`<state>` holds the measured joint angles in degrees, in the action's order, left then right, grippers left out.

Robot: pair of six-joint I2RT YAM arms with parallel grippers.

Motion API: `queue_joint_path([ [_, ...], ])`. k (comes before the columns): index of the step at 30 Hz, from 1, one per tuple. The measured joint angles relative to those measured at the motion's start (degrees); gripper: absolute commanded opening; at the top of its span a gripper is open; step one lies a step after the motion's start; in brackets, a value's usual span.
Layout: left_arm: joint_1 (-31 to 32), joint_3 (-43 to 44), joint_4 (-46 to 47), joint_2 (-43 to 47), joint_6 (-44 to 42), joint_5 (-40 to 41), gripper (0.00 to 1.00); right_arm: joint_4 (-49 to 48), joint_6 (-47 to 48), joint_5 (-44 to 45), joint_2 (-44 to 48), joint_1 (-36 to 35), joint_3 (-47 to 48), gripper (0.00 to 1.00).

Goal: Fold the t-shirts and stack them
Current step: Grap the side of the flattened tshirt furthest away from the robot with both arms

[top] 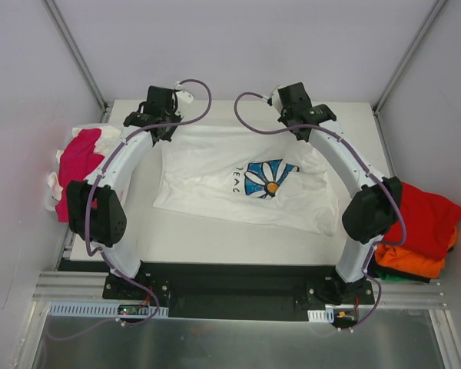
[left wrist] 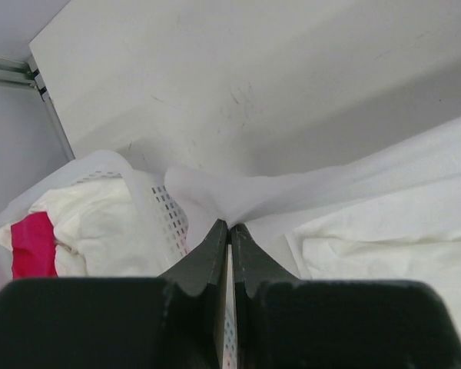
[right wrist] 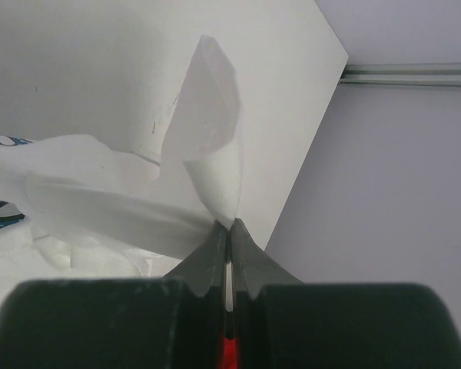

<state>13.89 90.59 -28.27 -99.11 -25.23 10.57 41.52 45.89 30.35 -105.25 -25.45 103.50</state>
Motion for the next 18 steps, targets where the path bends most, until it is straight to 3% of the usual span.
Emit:
queue_joint_path([
  [9, 0.0, -7.1, 0.2, 7.5, -0.1, 0.0, 0.00, -0.1, 0.0, 3.0, 1.3, -1.4, -2.6, 0.01],
  [18, 0.0, -7.8, 0.1, 6.4, -0.4, 0.0, 0.00, -2.6, 2.3, 5.1, 1.0, -1.9, -4.1, 0.01],
])
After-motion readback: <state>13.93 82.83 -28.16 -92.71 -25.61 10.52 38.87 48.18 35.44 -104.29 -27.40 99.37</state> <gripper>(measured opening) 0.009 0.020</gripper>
